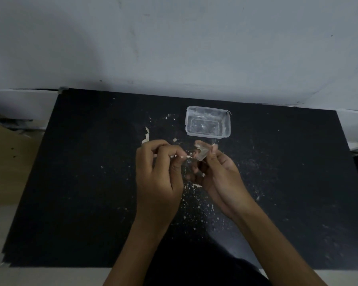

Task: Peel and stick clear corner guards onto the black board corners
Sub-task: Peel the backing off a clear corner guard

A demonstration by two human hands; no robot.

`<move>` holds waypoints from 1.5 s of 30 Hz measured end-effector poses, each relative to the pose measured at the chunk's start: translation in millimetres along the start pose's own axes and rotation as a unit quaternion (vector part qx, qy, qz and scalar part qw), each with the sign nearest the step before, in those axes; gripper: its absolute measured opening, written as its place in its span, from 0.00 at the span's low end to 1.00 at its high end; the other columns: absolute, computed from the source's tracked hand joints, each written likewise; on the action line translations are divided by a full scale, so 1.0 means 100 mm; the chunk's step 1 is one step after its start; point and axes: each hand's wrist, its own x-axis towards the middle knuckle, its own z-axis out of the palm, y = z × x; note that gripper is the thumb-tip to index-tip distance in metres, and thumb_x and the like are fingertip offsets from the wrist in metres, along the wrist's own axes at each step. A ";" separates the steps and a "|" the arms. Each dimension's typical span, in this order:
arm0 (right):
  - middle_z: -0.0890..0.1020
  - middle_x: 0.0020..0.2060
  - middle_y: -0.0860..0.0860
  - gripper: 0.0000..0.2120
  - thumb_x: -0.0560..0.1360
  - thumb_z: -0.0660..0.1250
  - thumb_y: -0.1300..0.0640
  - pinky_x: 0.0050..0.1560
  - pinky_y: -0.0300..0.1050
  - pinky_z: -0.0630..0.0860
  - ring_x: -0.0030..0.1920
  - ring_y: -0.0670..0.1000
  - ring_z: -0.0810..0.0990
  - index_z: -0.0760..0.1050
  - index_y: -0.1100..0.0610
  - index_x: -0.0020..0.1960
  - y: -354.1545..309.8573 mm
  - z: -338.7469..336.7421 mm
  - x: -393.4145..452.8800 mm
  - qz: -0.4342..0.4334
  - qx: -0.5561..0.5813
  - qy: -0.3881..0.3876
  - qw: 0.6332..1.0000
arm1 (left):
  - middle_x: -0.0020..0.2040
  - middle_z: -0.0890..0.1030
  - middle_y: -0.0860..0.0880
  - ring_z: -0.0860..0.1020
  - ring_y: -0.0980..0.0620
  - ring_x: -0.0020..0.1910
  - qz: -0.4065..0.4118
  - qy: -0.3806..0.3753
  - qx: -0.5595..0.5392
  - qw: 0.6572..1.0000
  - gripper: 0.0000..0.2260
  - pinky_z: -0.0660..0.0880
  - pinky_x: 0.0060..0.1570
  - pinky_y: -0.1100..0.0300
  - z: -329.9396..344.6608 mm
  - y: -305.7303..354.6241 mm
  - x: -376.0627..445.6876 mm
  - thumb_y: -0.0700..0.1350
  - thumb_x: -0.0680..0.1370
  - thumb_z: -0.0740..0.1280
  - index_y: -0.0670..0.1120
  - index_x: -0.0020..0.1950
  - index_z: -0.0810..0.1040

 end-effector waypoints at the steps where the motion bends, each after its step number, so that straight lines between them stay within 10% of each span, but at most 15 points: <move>1: 0.80 0.40 0.50 0.21 0.80 0.55 0.48 0.41 0.49 0.78 0.36 0.48 0.75 0.74 0.59 0.64 0.00 -0.02 0.00 -0.002 -0.007 0.002 1.000 | 0.53 0.73 0.48 0.75 0.49 0.50 -0.005 0.001 0.000 1.000 0.06 0.74 0.50 0.56 -0.01 -0.01 0.01 0.41 0.82 0.65 0.42 0.50 0.80; 7: 0.82 0.39 0.47 0.23 0.75 0.59 0.46 0.42 0.51 0.77 0.35 0.48 0.75 0.75 0.58 0.63 0.01 -0.13 0.02 0.001 -0.064 0.050 0.997 | 0.50 0.80 0.55 0.80 0.52 0.49 -0.147 -0.020 -0.060 0.987 0.05 0.78 0.48 0.58 -0.14 -0.20 0.03 0.48 0.80 0.70 0.49 0.53 0.85; 15: 0.83 0.39 0.45 0.16 0.81 0.58 0.50 0.41 0.48 0.77 0.35 0.46 0.75 0.77 0.59 0.60 0.19 -0.27 -0.01 0.032 -0.159 0.098 0.982 | 0.45 0.83 0.61 0.81 0.61 0.48 -0.456 -0.183 0.019 0.871 0.04 0.77 0.46 0.63 0.01 -1.20 -0.43 0.53 0.75 0.75 0.58 0.49 0.84; 24: 0.83 0.46 0.53 0.10 0.81 0.60 0.53 0.40 0.46 0.79 0.35 0.47 0.76 0.76 0.55 0.57 0.33 -0.30 0.02 0.063 -0.163 0.110 0.978 | 0.55 0.86 0.54 0.78 0.60 0.46 -0.464 -0.196 0.061 0.862 0.10 0.68 0.40 0.69 0.43 -1.46 -0.49 0.53 0.80 0.70 0.51 0.57 0.85; 36: 0.86 0.45 0.53 0.19 0.73 0.69 0.47 0.46 0.51 0.79 0.36 0.49 0.78 0.73 0.60 0.56 0.40 -0.36 0.07 0.086 -0.133 0.083 0.984 | 0.57 0.84 0.55 0.81 0.54 0.53 -0.476 -0.244 0.097 0.839 0.11 0.77 0.56 0.54 0.22 -1.57 -0.56 0.54 0.81 0.68 0.54 0.60 0.83; 42: 0.85 0.41 0.51 0.23 0.72 0.69 0.46 0.43 0.47 0.79 0.36 0.47 0.78 0.77 0.67 0.54 0.43 -0.32 0.09 0.088 -0.134 0.090 0.983 | 0.49 0.81 0.59 0.79 0.61 0.47 -0.446 -0.200 0.041 0.871 0.07 0.73 0.42 0.63 0.14 -1.46 -0.57 0.53 0.80 0.68 0.56 0.58 0.82; 45: 0.85 0.41 0.51 0.20 0.72 0.69 0.47 0.43 0.47 0.79 0.35 0.47 0.78 0.79 0.64 0.51 0.44 -0.30 0.09 0.085 -0.130 0.098 0.983 | 0.58 0.80 0.56 0.79 0.52 0.58 -0.382 -0.243 0.072 0.889 0.13 0.78 0.55 0.56 0.18 -1.53 -0.61 0.52 0.80 0.68 0.58 0.65 0.78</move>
